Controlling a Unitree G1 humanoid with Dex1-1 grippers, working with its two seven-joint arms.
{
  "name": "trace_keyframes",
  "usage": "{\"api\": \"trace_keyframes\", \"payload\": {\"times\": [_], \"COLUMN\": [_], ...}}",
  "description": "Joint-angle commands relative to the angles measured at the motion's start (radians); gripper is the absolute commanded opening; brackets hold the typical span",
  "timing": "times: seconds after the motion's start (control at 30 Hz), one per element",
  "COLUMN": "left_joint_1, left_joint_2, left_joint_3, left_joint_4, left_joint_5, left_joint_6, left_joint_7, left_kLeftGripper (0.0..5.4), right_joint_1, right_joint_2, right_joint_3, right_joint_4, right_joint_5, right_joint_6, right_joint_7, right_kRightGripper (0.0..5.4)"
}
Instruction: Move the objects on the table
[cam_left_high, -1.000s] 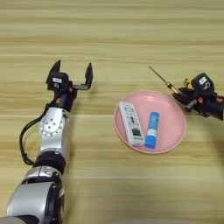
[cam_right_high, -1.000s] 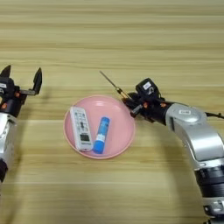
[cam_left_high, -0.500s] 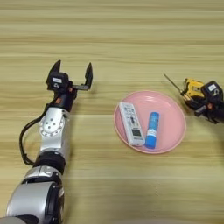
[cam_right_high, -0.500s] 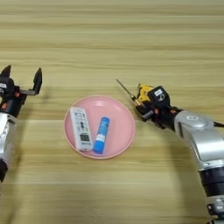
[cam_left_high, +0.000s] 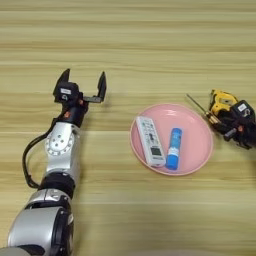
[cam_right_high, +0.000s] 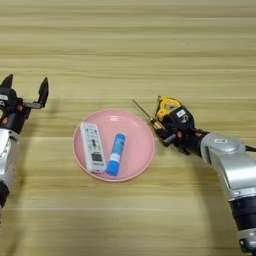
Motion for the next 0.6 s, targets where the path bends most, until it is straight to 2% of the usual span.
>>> {"api": "trace_keyframes", "payload": {"times": [0.03,0.33,0.6], "left_joint_1": [-0.015,-0.018,-0.02], "left_joint_2": [0.007,0.009,0.011], "left_joint_3": [0.0,0.001,0.001], "left_joint_4": [0.006,0.01,0.011], "left_joint_5": [0.002,0.003,0.002], "left_joint_6": [-0.004,-0.004,-0.004], "left_joint_7": [0.001,0.002,0.001], "left_kLeftGripper": [5.4,5.4,5.4], "right_joint_1": [-0.001,-0.005,-0.016], "right_joint_2": [0.0,0.001,0.007], "right_joint_3": [0.01,0.017,0.004], "right_joint_4": [0.009,0.012,-0.008], "right_joint_5": [-0.008,-0.008,-0.001], "right_joint_6": [-0.012,-0.009,-0.013], "right_joint_7": [0.01,0.016,0.011], "right_kRightGripper": [0.83,0.83,1.71]}}
